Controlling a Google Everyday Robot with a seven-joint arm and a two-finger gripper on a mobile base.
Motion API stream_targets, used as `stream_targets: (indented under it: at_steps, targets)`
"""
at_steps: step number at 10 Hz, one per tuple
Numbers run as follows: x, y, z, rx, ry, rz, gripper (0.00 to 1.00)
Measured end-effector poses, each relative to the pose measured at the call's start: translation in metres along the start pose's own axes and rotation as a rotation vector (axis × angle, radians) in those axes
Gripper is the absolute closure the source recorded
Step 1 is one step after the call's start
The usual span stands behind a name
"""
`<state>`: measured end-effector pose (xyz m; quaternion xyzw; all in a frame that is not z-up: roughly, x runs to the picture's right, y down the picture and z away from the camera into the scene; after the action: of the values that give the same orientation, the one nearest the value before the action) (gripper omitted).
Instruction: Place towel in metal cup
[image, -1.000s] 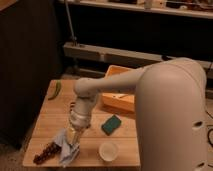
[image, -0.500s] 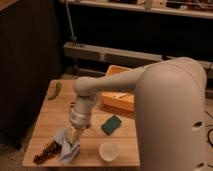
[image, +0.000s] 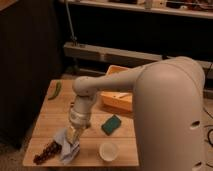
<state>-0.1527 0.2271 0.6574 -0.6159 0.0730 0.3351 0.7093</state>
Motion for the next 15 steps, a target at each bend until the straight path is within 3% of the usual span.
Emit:
stream_targets:
  at_steps: [2,3,11,13,15]
  targets:
    - [0.001,0.0,0.0,0.002,0.006,0.003,0.25]
    - [0.001,0.0,0.0,0.002,0.008,0.004,0.2]
    - [0.002,-0.002,0.001,0.007,0.025,0.021,0.2]
    - [0.001,0.0,-0.004,0.031,0.009,0.031,0.2]
    - [0.004,0.004,-0.024,0.07,-0.058,0.041,0.2]
